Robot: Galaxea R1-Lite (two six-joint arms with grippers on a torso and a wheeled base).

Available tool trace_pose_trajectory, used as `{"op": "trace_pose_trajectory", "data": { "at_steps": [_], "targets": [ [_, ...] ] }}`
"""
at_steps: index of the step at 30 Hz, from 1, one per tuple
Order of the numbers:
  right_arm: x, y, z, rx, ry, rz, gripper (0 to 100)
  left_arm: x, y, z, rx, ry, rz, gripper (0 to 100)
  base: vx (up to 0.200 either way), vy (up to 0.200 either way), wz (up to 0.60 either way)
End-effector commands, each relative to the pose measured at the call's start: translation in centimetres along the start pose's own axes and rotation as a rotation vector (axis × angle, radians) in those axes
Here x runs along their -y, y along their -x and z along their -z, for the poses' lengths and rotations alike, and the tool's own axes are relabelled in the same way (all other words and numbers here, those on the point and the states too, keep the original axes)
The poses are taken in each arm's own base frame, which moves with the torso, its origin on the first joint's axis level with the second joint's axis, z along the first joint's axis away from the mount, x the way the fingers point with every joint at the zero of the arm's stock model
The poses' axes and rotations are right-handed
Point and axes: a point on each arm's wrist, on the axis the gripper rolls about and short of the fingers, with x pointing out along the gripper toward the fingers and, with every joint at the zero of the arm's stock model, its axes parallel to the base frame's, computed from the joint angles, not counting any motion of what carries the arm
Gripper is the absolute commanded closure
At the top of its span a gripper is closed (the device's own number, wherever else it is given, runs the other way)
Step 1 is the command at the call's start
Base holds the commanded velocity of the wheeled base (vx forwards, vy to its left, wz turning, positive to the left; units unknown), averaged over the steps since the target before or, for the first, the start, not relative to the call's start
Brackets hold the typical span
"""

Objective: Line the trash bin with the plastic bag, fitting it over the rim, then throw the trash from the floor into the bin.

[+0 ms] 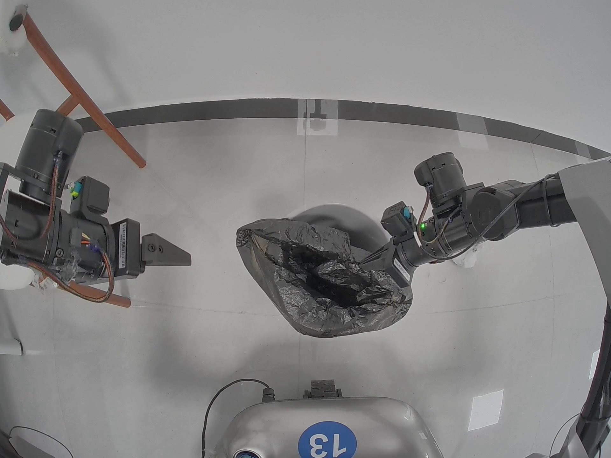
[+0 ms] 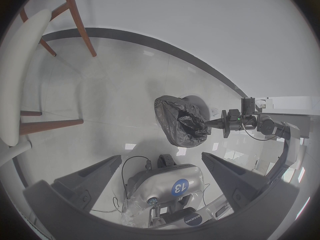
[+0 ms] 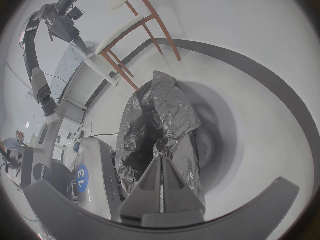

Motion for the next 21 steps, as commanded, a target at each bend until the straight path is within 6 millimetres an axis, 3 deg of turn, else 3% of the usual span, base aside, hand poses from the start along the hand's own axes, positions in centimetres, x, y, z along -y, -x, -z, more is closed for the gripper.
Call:
{"op": "trace_pose_trajectory", "data": {
  "at_steps": [1, 4, 6, 10, 21],
  "targets": [
    [0.2, 1.3, -0.4, 0.011, 0.003, 0.026, 100, -0.1, 0.0, 0.0, -0.002, 0.002, -0.002, 0, 0.0, 0.0, 0.0],
    [1.1, 3.3, -0.8, 0.03, -0.002, 0.071, 100, -0.1, -0.1, 0.1, -0.004, 0.003, -0.004, 0, 0.0, 0.0, 0.0],
    [2.9, 5.6, -0.8, 0.056, -0.015, 0.143, 100, -0.3, -0.1, 0.0, -0.005, 0.011, -0.01, 0, 0.0, 0.0, 0.0],
    [5.0, 8.2, -0.2, 0.057, -0.052, 0.21, 100, -0.4, -0.2, 0.0, -0.005, 0.014, -0.012, 0, 0.0, 0.0, 0.0],
    [7.6, 10.6, 0.8, 0.07, -0.085, 0.298, 100, -0.5, -0.6, 0.1, -0.004, 0.013, -0.015, 0, 0.0, 0.0, 0.0]
  ]
}}
